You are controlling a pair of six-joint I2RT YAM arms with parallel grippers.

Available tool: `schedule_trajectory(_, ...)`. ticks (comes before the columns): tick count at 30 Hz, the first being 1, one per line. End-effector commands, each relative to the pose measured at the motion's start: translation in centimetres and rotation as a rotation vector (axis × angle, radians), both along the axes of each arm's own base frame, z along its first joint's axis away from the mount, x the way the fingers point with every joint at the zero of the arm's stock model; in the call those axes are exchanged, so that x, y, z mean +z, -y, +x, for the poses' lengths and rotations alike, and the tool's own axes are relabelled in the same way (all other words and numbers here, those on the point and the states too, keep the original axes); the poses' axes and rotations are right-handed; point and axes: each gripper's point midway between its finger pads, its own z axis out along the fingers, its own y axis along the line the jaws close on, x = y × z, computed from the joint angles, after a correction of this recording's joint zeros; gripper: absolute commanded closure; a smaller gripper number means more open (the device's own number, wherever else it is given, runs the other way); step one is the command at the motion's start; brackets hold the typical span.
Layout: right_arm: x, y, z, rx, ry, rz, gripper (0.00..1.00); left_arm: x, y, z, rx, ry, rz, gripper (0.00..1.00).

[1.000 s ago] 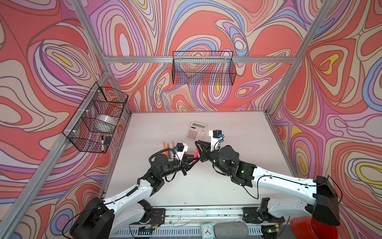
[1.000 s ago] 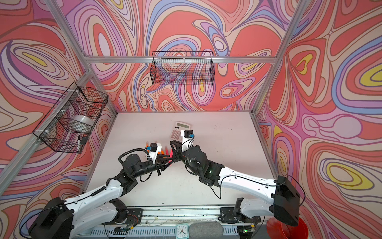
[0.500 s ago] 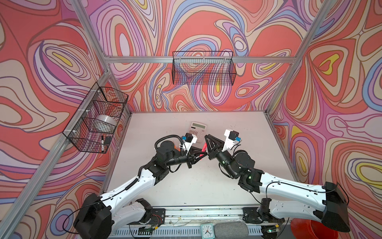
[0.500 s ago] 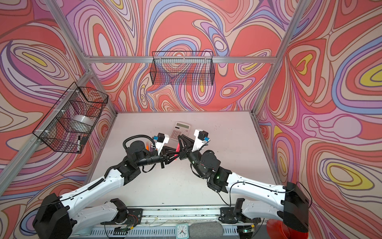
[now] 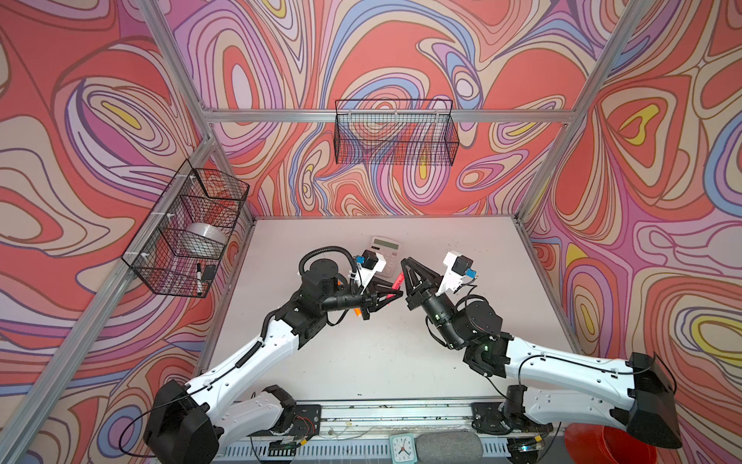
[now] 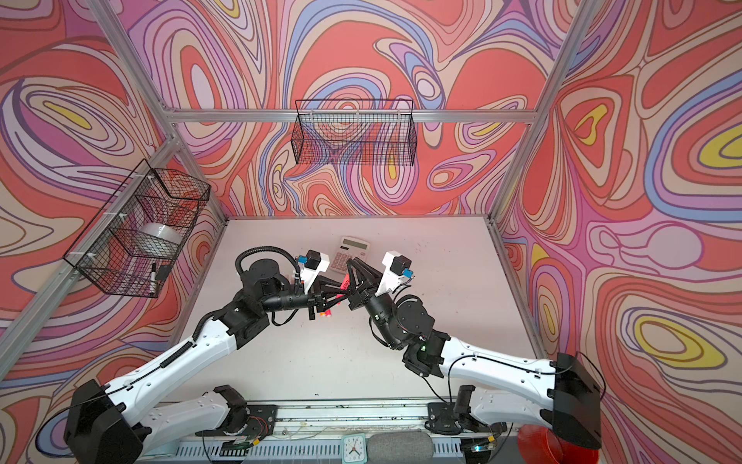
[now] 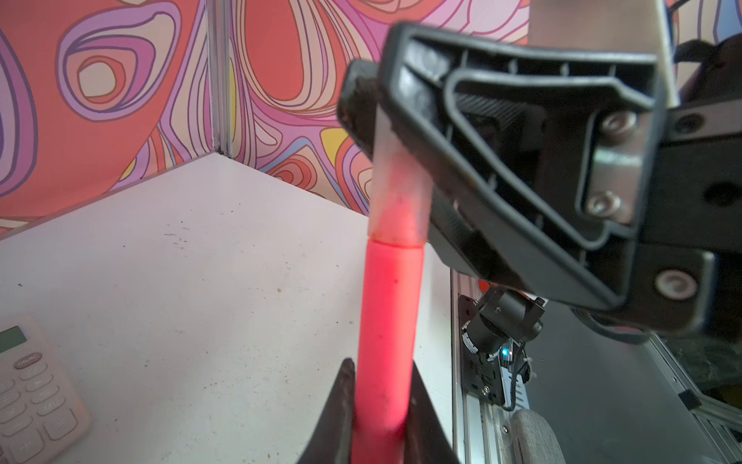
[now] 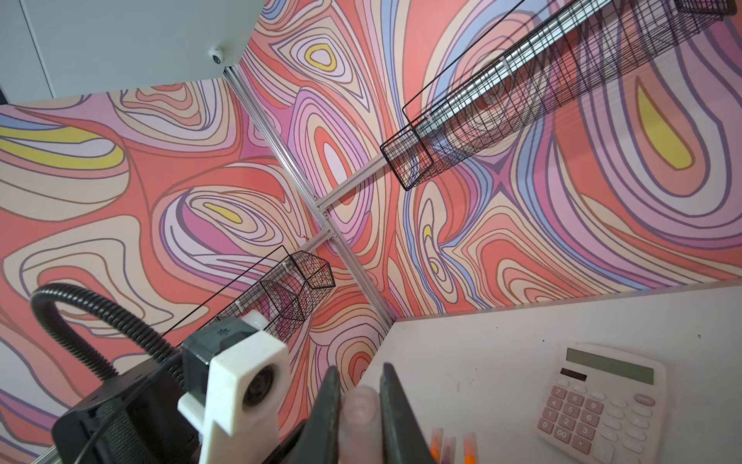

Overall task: Insert the pens into the pen caps
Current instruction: 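Open the right gripper and withdraw it while the left gripper holds the capped marker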

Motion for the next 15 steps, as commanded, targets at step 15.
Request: schedule_trajectory(15, -19.5, -10.0, -13.7, 0.628, -0.279, -0.598, 1.0, 19.5, -10.6, 7.5, 0.556, 0.396, -0.424, 1.0)
